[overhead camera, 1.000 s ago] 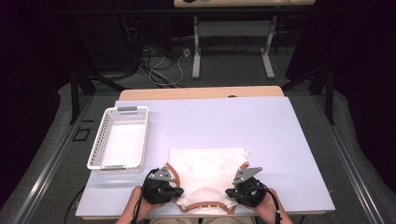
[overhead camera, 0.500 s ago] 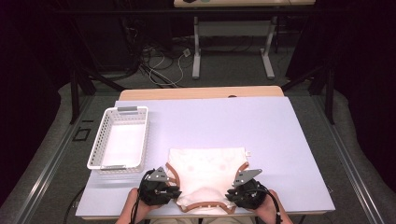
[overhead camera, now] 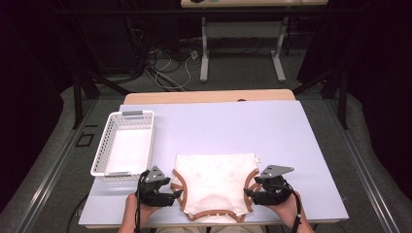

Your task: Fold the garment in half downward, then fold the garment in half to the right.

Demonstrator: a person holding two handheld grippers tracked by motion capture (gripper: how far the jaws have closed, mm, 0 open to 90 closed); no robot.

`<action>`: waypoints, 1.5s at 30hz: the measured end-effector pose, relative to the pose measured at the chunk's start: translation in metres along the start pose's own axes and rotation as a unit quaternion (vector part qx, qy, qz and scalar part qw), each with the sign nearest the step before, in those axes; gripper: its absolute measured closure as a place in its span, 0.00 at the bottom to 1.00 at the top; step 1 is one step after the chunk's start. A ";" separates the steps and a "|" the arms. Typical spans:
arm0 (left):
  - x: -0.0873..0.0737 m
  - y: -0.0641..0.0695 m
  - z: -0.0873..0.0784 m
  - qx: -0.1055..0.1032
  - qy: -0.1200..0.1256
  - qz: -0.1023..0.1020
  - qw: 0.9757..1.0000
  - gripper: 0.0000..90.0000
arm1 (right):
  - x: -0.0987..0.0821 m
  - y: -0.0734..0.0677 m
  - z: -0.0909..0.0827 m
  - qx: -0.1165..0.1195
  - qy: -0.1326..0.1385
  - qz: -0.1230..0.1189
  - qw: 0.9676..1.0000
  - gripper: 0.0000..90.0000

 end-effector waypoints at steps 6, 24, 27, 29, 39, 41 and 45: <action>-0.002 -0.005 0.002 0.007 -0.003 -0.009 1.000 0.33 | -0.003 0.016 -0.001 -0.036 0.006 0.011 0.999 0.52; -0.005 -0.016 0.007 0.026 -0.002 -0.026 0.999 0.49 | -0.010 0.031 0.006 -0.054 -0.002 0.025 0.998 0.64; -0.005 -0.016 0.008 0.030 -0.004 -0.027 0.999 0.50 | -0.010 0.031 0.007 -0.054 -0.006 0.024 0.998 0.63; -0.005 -0.016 0.009 0.033 -0.006 -0.025 0.999 0.51 | -0.010 0.030 0.007 -0.054 -0.009 0.027 0.998 0.63; -0.006 -0.017 0.013 0.043 -0.007 -0.021 0.999 0.58 | -0.012 0.030 0.013 -0.055 -0.019 0.028 0.998 0.64; -0.006 -0.017 0.014 0.045 -0.004 -0.023 0.999 0.60 | -0.012 0.030 0.013 -0.056 -0.015 0.032 0.998 0.65; -0.007 -0.014 0.015 0.051 0.001 -0.022 0.998 0.67 | -0.012 0.029 0.015 -0.050 -0.010 0.043 0.998 0.70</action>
Point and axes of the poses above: each handheld gripper's, and its own axes: z roughly forward along the jaws, x roughly out of its top, y roughly to its right, the point moved 5 cm from there along z, roughly forward along the jaws
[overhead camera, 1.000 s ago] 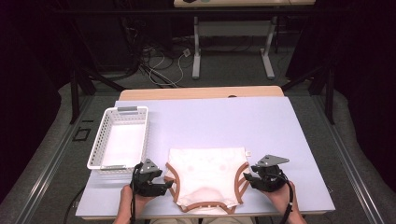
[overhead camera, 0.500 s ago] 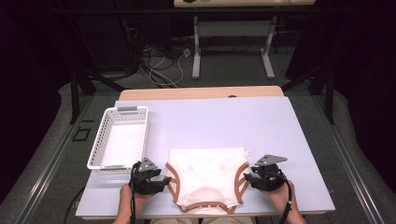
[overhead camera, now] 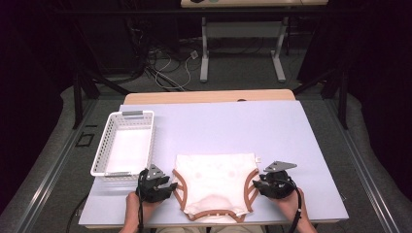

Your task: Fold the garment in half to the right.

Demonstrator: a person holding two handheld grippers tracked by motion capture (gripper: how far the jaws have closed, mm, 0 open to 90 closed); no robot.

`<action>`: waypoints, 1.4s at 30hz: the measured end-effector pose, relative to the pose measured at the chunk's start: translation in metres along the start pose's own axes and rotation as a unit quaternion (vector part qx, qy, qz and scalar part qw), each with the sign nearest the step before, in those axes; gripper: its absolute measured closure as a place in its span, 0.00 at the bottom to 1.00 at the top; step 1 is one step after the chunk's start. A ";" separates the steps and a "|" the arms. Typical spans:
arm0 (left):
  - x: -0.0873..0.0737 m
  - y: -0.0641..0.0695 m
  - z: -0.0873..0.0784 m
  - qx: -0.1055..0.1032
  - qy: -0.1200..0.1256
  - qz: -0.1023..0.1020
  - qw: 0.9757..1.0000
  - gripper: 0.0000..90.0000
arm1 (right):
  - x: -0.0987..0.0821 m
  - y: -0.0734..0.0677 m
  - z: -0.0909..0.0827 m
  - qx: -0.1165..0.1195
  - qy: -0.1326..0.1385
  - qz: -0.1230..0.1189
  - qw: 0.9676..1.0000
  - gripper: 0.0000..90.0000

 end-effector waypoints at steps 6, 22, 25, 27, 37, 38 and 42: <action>-0.001 -0.001 0.000 -0.017 0.010 -0.012 1.000 0.83 | -0.001 0.002 0.000 0.022 0.004 0.024 0.999 0.86; -0.001 0.002 0.003 -0.052 0.022 -0.015 0.998 0.96 | 0.002 0.003 -0.003 0.002 0.014 0.004 1.000 0.97; 0.000 0.002 0.003 -0.051 0.024 -0.011 0.998 0.96 | 0.004 0.003 -0.004 -0.001 0.022 0.004 1.000 0.97; 0.001 0.004 0.004 -0.054 0.026 -0.015 0.998 0.96 | 0.004 0.004 -0.006 -0.007 0.021 0.003 1.000 0.97; 0.008 0.010 0.012 -0.059 0.030 -0.007 0.998 0.96 | 0.007 0.013 -0.007 -0.026 0.031 0.006 0.999 0.97; 0.009 0.010 0.013 -0.060 0.031 -0.004 0.998 0.96 | 0.007 0.014 -0.008 -0.029 0.031 0.006 0.999 0.97; 0.012 0.013 0.016 -0.059 0.035 -0.003 0.998 0.96 | 0.007 0.019 -0.009 -0.035 0.035 0.014 0.999 0.97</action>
Point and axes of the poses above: each handheld gripper's, and its own axes: z roughly forward along the jaws, x roughly out of its top, y roughly to its right, the point moved 5 cm from there along z, roughly forward along the jaws
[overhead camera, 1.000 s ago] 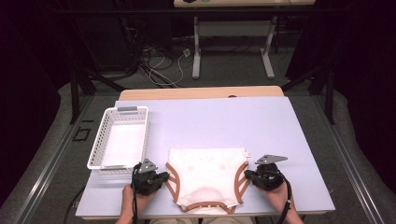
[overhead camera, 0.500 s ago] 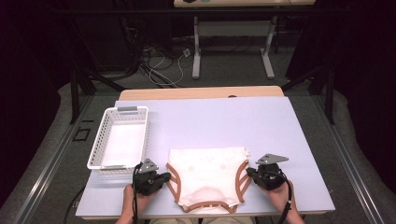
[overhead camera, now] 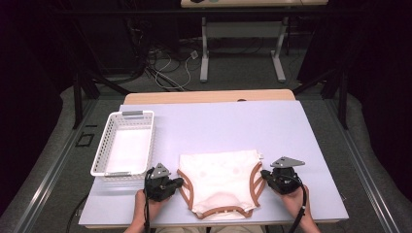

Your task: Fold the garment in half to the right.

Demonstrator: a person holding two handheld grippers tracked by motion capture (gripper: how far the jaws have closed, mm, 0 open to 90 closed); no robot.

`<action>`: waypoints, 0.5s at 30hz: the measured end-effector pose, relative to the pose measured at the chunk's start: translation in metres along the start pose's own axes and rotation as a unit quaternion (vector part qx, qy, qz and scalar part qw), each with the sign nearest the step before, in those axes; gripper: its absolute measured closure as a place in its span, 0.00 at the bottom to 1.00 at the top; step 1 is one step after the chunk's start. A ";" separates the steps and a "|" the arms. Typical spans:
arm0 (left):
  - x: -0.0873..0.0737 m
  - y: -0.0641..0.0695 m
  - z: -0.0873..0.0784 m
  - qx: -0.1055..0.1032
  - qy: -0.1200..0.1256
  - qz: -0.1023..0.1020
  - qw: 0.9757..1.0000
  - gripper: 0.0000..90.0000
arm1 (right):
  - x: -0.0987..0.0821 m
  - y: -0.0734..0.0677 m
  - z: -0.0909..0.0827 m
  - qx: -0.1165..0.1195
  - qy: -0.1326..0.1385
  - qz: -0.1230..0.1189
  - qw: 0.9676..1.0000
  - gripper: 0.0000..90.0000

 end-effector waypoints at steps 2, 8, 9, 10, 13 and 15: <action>0.001 0.001 0.001 -0.001 -0.003 0.001 1.000 0.96 | 0.000 0.002 0.000 -0.004 0.002 0.001 1.000 0.97; 0.006 0.001 0.007 -0.003 0.003 0.005 1.000 0.96 | 0.001 0.009 -0.002 -0.016 0.007 0.008 1.000 0.97; 0.006 0.001 0.008 -0.007 -0.001 0.005 1.000 0.96 | 0.001 0.011 -0.003 -0.021 0.005 0.005 1.000 0.97; 0.008 0.001 0.009 -0.006 0.002 0.008 1.000 0.96 | 0.001 0.012 -0.003 -0.023 0.007 0.011 1.000 0.97; 0.011 0.003 0.014 -0.007 0.001 0.007 1.000 0.96 | 0.000 0.016 -0.005 -0.032 0.005 0.013 0.999 0.97; 0.013 0.003 0.017 -0.008 0.000 0.011 1.000 0.96 | 0.000 0.019 -0.005 -0.036 0.008 0.012 0.999 0.97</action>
Point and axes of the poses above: each handheld gripper's, and its own axes: z roughly forward along the jaws, x roughly out of its top, y roughly to its right, the point moved 5 cm from there along z, roughly forward along the jaws
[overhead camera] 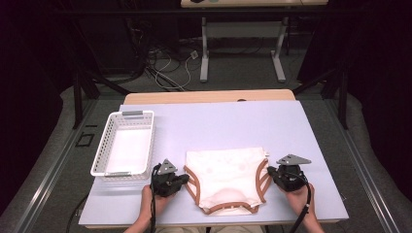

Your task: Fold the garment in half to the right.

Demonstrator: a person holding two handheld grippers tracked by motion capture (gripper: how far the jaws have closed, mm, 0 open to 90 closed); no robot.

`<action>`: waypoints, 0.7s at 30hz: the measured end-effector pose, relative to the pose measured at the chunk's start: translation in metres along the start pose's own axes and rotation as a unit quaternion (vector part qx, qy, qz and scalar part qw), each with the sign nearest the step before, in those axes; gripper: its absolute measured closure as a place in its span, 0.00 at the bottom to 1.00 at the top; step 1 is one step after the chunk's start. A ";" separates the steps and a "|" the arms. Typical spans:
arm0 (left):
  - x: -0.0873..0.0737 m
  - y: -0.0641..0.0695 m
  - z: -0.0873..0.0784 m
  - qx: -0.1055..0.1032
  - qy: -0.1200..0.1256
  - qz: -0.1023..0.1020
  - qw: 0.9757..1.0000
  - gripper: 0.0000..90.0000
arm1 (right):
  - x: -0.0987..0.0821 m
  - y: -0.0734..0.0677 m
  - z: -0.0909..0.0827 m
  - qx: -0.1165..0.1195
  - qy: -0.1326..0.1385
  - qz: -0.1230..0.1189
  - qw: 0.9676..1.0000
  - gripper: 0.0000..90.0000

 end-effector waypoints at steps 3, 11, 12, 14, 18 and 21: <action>0.003 0.001 0.004 0.001 0.005 0.000 1.000 0.96 | -0.001 0.004 -0.001 -0.009 -0.001 0.002 1.000 0.97; 0.010 0.003 0.012 -0.007 0.002 0.005 1.000 0.96 | -0.001 0.013 -0.002 -0.024 0.003 0.009 1.000 0.97; 0.011 0.003 0.013 -0.008 0.002 0.005 1.000 0.96 | -0.001 0.014 -0.003 -0.026 0.002 0.010 1.000 0.97; 0.013 0.003 0.015 -0.007 0.001 0.008 1.000 0.96 | -0.002 0.017 -0.003 -0.031 0.002 0.011 0.999 0.97; 0.017 0.003 0.019 -0.012 0.000 0.009 1.000 0.96 | -0.002 0.020 -0.004 -0.039 0.000 0.015 0.999 0.97; 0.019 0.004 0.022 -0.014 0.001 0.007 1.000 0.96 | -0.002 0.022 -0.004 -0.041 0.002 0.018 0.999 0.97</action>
Point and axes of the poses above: each handheld gripper's, and its own axes: z roughly forward along the jaws, x roughly out of its top, y roughly to its right, the point moved 5 cm from there along z, roughly forward along the jaws
